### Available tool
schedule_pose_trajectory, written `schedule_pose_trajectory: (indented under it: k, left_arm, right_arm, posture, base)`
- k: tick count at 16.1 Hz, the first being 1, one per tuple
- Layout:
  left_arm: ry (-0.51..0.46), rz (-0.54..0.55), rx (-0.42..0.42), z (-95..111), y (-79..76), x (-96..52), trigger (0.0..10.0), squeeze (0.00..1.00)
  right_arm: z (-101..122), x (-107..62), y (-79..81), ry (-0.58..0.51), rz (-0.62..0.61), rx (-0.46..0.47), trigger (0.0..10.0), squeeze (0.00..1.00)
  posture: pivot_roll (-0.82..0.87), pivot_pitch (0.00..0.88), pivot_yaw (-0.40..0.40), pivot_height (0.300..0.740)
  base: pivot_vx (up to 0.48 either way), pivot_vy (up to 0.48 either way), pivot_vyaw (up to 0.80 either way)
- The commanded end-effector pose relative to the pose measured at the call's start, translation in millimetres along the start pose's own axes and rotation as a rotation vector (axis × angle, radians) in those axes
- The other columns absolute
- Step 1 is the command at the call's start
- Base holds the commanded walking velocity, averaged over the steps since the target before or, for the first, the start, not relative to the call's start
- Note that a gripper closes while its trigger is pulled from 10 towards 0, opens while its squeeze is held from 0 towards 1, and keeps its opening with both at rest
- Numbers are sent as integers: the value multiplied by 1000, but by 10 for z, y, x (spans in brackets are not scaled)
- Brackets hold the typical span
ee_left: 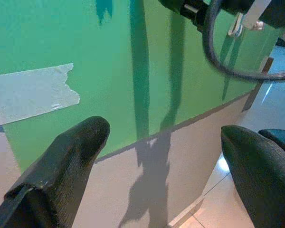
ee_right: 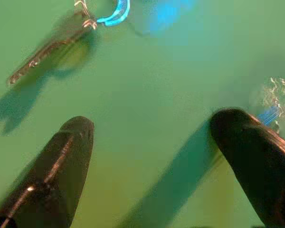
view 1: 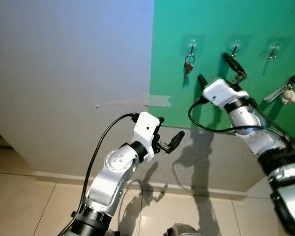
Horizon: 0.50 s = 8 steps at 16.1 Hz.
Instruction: Hang keys on a hook
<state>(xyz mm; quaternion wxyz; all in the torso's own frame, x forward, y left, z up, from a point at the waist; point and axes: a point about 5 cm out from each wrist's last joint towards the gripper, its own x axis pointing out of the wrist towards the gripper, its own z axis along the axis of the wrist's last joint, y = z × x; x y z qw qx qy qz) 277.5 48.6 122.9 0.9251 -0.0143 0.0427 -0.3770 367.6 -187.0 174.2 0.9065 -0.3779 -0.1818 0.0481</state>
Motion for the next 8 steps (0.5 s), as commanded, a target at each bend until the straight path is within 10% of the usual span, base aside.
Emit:
schedule_pose_trajectory:
  k: [1,3,8]
  left_arm:
    - [-3,4,10,29,44,16,10000,0]
    - [9,20,18,12,94,9,10000,0]
    - [51,224,-1,-93,393,-101,10000,0]
  right_arm:
    - [-148,-41,-85,144,-67,178,10000,0]
    - [-220,-142,48,248,-75,443,10000,0]
    - [-332,-539,471,415,39,667,10000,0]
  posture:
    - [-191,0,8,713]
    - [-190,0,20,713]
    - [-185,0,34,713]
  base:
    - [0,0,0]
    - [0,0,0]
    - [0,0,0]
